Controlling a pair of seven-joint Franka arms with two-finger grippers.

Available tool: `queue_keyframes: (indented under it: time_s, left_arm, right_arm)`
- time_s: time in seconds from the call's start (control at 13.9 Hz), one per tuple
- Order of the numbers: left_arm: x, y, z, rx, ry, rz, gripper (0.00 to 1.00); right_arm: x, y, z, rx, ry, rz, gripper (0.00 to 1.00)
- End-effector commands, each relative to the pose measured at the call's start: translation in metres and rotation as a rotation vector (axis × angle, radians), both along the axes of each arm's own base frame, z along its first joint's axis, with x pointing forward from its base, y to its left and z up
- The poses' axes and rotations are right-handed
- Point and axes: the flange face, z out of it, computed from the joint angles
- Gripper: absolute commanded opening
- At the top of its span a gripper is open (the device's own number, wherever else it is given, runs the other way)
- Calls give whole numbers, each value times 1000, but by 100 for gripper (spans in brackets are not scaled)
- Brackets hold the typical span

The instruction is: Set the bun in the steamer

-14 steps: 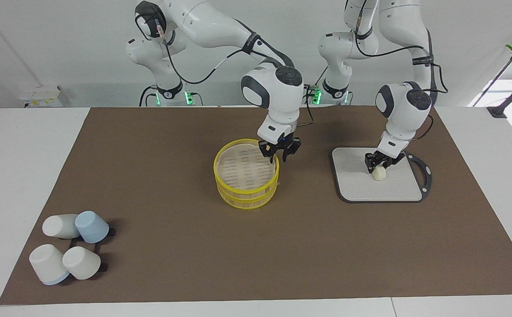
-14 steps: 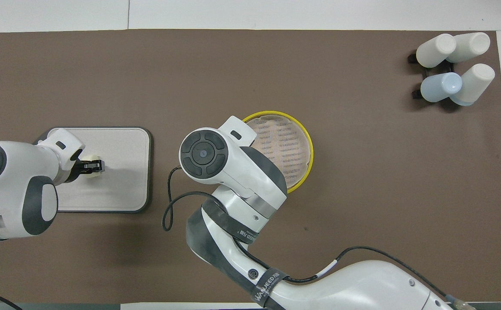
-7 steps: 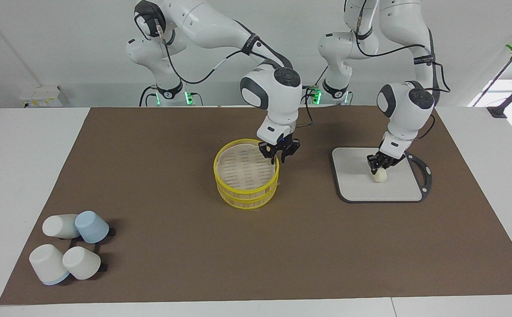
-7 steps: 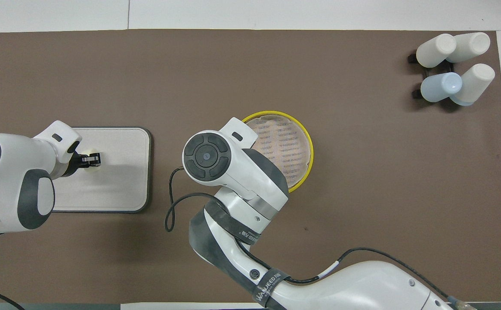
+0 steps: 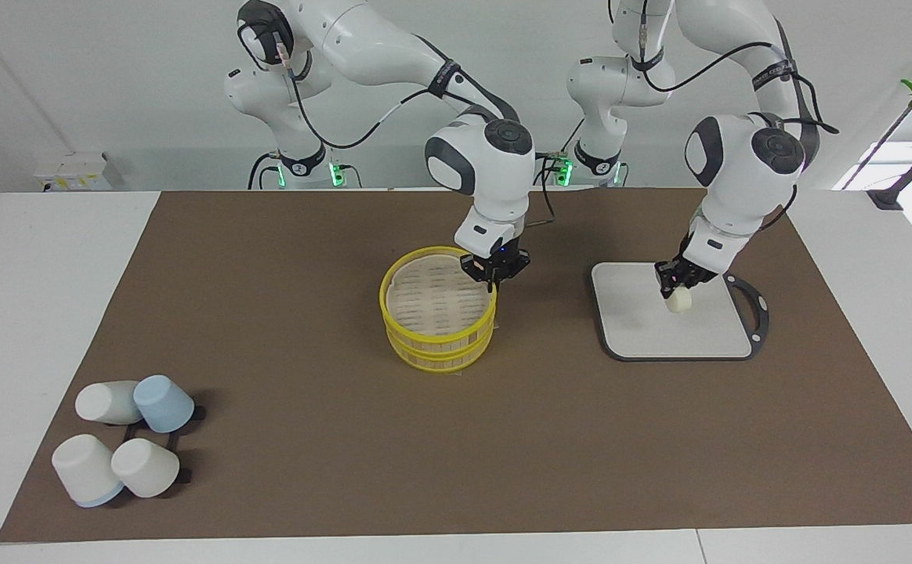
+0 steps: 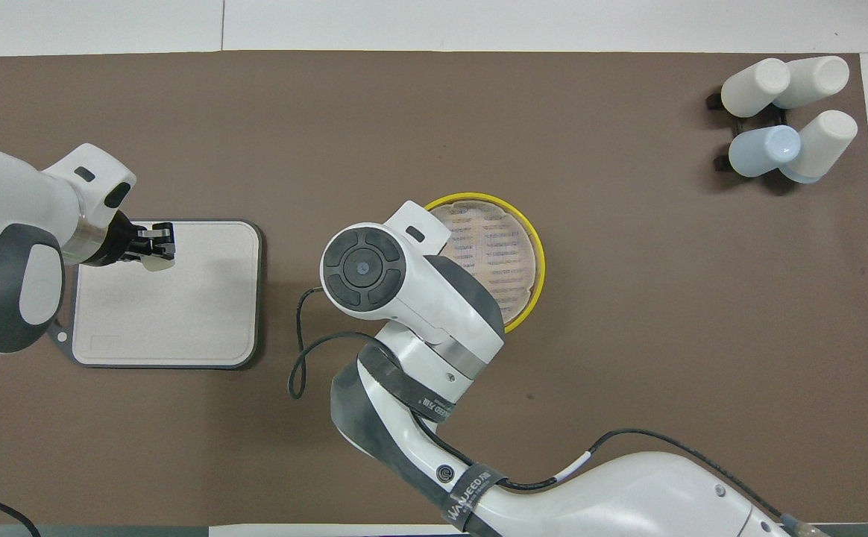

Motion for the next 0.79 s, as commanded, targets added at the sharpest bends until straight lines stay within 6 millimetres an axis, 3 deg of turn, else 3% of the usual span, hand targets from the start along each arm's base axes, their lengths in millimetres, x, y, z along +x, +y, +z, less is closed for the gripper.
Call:
queue_keyframes:
  time_s: [0.0,0.14,0.29,0.36,0.43,0.58,0.72]
  left_arm:
    - [-2,-16,34,-12,15,13,32]
    - [-6,-44,45,-25,-1,58,32]
    - [-8,-66,45,-29,-12,92,32]
    - [-10,-87,46,-39,-37,117,32]
    - [-14,-113,45,-57,-60,150,32]
    - [-26,-185,31,-87,-95,196,32]
    - [-45,-268,-8,-107,-114,192,32]
  right_arm:
    - [23,-31,44,-45,34,1,0]
    - [47,-74,55,-72,64,64,0]
    - [70,-138,69,-97,114,149,0]
    - [86,-182,76,-101,134,187,0]
    - [97,-215,78,-97,151,214,0]
    - [115,-274,75,-71,181,288,0]
    - [121,-303,69,-67,197,322,0]
